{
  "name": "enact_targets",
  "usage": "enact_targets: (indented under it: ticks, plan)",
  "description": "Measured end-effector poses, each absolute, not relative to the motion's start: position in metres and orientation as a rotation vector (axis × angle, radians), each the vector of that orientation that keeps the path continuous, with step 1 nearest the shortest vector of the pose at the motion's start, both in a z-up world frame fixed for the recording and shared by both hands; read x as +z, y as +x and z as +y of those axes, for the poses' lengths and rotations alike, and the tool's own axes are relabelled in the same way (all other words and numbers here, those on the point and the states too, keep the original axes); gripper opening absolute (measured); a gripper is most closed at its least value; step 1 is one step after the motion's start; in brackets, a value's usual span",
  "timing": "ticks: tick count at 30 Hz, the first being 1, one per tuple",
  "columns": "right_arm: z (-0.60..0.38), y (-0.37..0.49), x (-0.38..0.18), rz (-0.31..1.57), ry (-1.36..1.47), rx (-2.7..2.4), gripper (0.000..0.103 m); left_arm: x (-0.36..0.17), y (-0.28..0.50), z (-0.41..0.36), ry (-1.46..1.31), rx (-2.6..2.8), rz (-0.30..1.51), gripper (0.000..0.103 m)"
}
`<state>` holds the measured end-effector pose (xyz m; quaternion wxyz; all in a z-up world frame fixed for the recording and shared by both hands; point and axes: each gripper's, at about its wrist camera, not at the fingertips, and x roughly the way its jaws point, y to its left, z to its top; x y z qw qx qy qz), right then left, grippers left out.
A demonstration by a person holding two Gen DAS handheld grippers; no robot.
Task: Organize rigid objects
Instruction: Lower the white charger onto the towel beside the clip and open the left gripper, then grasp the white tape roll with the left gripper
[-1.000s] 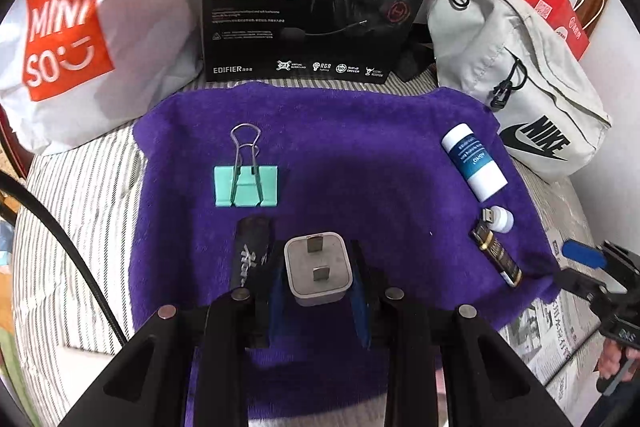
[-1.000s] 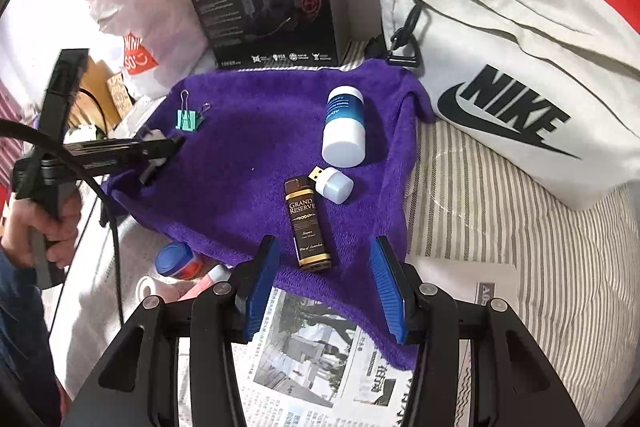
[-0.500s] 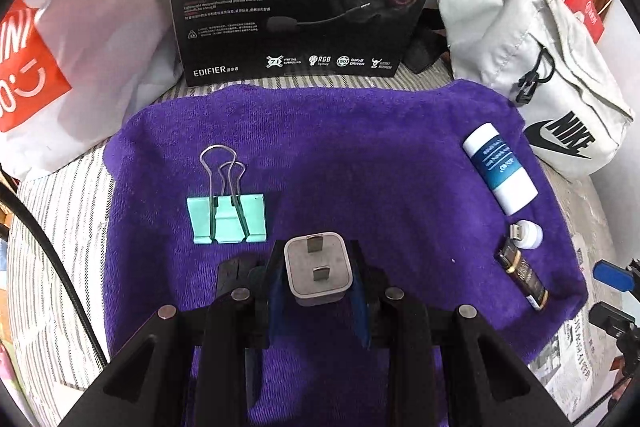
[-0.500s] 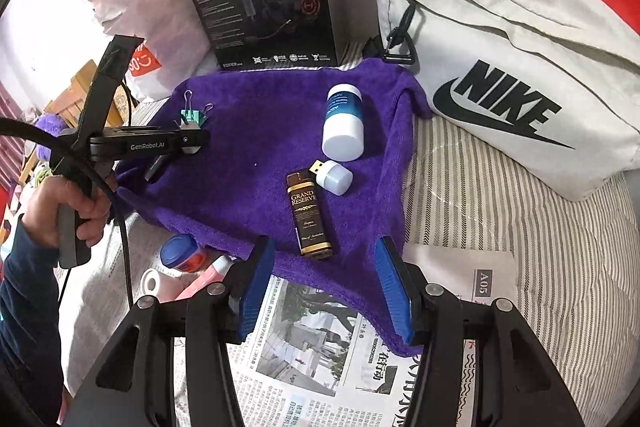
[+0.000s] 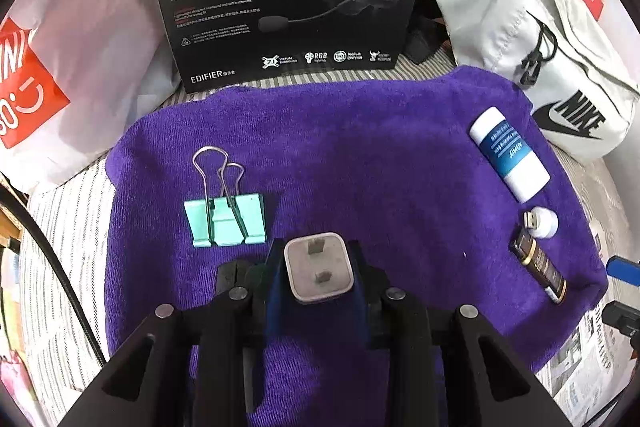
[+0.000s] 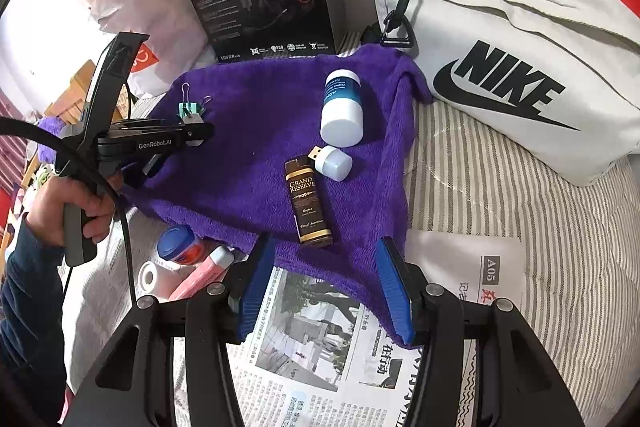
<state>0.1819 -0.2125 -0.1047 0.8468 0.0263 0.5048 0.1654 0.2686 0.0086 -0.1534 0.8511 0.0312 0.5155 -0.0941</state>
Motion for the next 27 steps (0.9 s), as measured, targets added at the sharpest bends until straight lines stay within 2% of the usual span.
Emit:
enact_targets:
  ticks: [6,13,21,27]
  plan:
    - [-0.215,0.175,-0.101,1.061,0.063,0.351,0.053,-0.156,0.256,0.007,0.07,-0.201,1.112,0.038]
    - [-0.219,0.159,-0.092,1.043,0.077,0.353,0.053,-0.151,0.233,0.006,0.091,-0.182,1.148,0.039]
    - [-0.232,0.134,-0.084,1.019,0.101,0.329,0.053,-0.103,0.17,0.005,0.054,-0.266,1.073,0.039]
    - [-0.247,0.116,-0.079,1.001,0.11,0.297,0.054,-0.099,0.136,-0.019,0.058,-0.351,1.08,0.039]
